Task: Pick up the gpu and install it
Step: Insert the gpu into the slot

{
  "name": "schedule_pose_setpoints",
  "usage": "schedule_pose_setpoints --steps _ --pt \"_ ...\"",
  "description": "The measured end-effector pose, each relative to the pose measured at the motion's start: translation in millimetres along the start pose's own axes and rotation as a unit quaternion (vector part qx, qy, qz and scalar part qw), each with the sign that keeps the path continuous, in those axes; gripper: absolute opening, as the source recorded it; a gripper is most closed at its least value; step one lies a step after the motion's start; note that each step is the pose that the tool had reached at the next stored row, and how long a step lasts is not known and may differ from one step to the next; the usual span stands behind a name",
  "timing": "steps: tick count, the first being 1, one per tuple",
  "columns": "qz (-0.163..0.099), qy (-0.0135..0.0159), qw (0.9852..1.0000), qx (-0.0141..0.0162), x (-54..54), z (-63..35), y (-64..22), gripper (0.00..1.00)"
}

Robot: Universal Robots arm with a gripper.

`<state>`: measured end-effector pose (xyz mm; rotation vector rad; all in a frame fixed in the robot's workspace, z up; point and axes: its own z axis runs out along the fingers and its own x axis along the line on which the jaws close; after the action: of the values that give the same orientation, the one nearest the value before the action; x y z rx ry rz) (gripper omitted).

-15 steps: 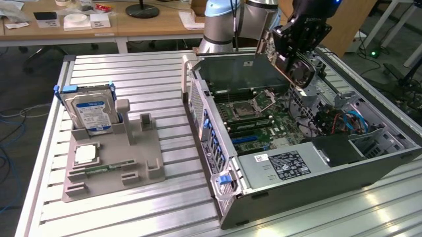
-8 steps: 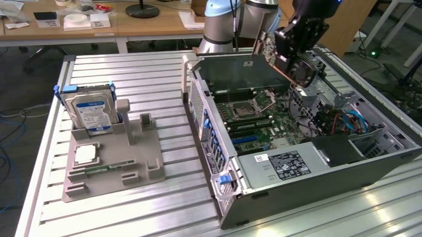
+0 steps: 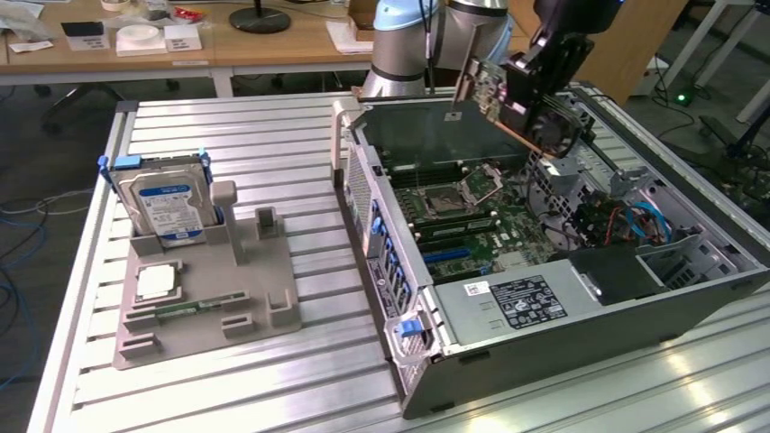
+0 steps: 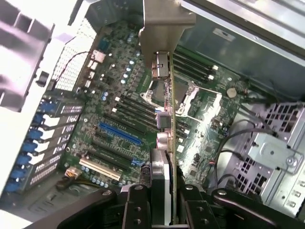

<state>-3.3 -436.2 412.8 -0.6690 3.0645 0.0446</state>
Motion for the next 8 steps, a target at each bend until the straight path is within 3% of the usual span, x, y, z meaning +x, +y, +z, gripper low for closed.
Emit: schedule_pose_setpoints --steps 4,8 --pt "-0.033 0.0009 0.9995 -0.0003 0.0 0.0 0.0 0.28" --pt "-0.065 0.0017 0.9979 -0.0007 0.0 0.1 0.0 0.28"
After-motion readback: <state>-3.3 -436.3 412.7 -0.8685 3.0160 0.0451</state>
